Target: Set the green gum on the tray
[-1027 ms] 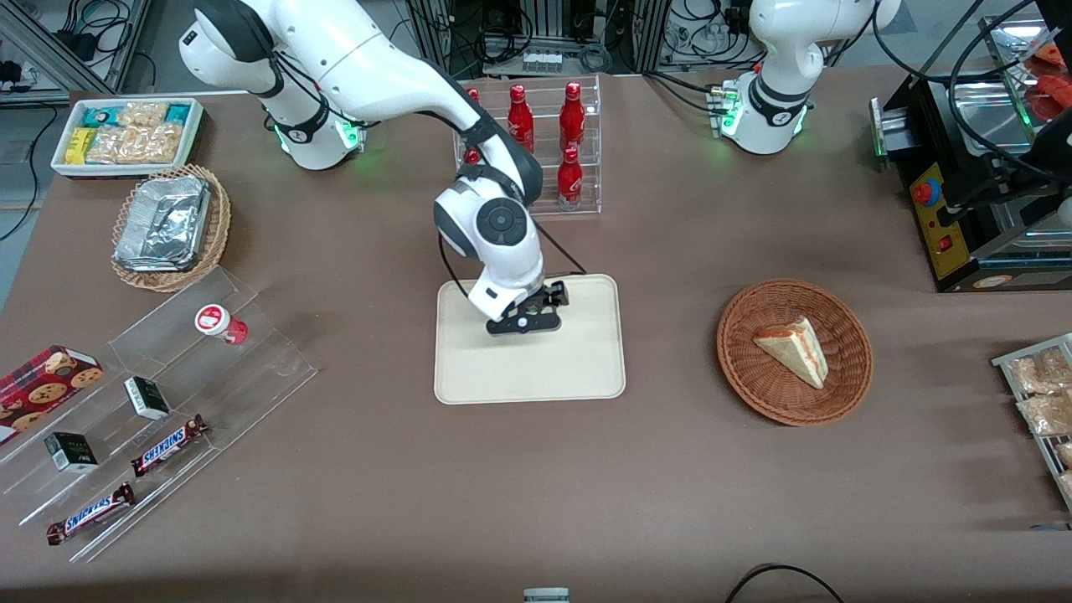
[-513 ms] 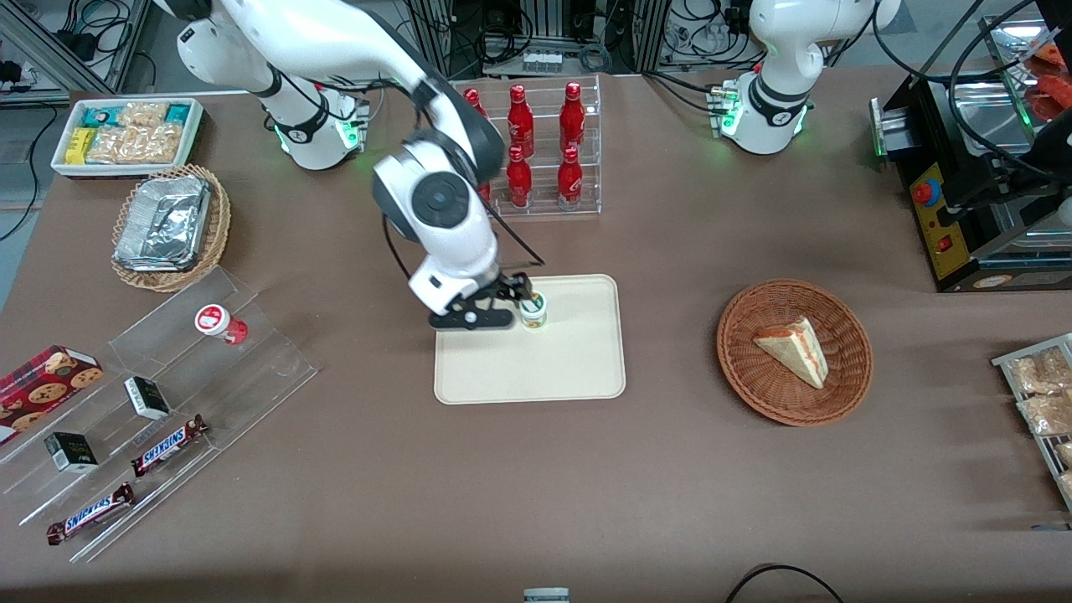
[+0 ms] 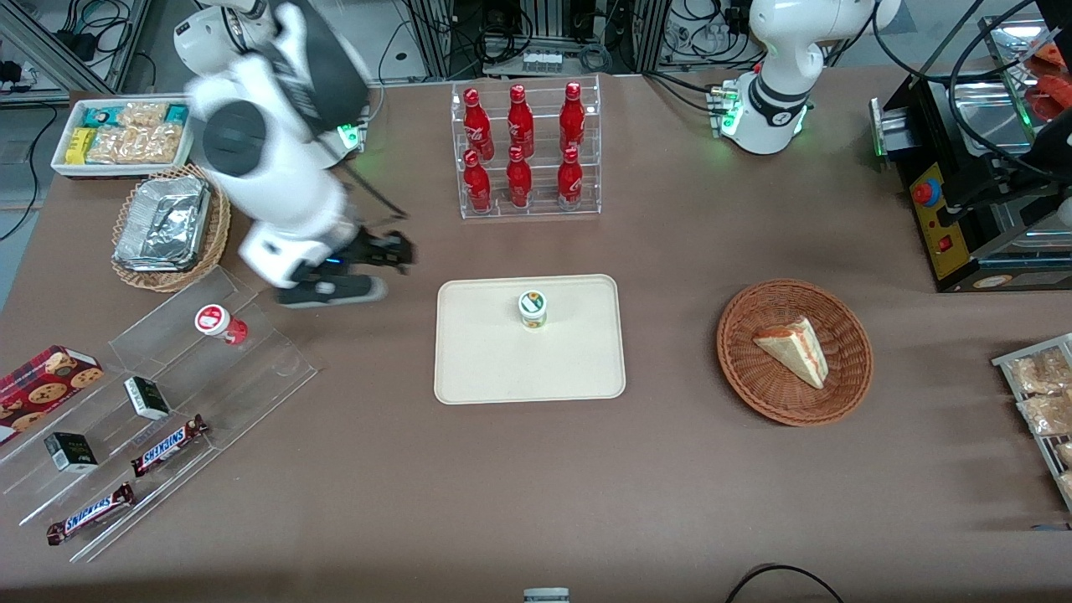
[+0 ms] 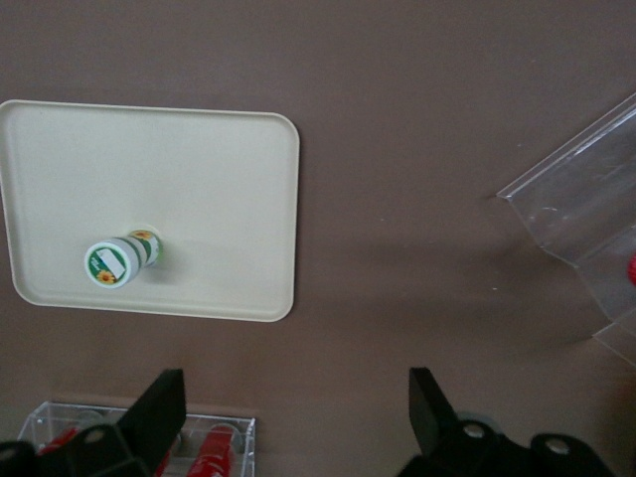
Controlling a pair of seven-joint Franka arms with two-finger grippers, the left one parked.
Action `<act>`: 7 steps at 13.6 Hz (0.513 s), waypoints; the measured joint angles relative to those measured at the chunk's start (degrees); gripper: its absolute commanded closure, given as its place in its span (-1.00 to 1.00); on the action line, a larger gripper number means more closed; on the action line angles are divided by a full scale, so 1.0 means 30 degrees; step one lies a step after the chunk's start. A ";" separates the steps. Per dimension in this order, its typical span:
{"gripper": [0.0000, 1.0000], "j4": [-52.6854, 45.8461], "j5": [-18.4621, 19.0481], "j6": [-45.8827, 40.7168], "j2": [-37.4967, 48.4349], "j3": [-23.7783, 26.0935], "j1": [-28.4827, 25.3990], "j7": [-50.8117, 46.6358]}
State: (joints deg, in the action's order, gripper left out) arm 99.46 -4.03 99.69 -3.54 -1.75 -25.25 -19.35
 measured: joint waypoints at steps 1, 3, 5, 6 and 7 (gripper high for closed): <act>-1.00 0.0064 0.0000 -0.0635 0.0535 0.0000 0.0780 0.0889; -1.00 0.0274 0.0000 -0.1464 0.1236 -0.0011 0.2264 0.2454; -1.00 0.0364 0.0002 -0.2104 0.1495 -0.0016 0.3899 0.3588; -1.00 0.0364 0.0002 -0.2428 0.1529 -0.0027 0.4733 0.4231; -1.00 0.0348 0.0003 -0.2734 0.1563 -0.0035 0.5505 0.4741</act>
State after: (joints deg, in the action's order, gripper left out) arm 100.50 -4.03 91.49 1.15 -1.86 -8.74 -5.13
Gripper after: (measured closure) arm 0.000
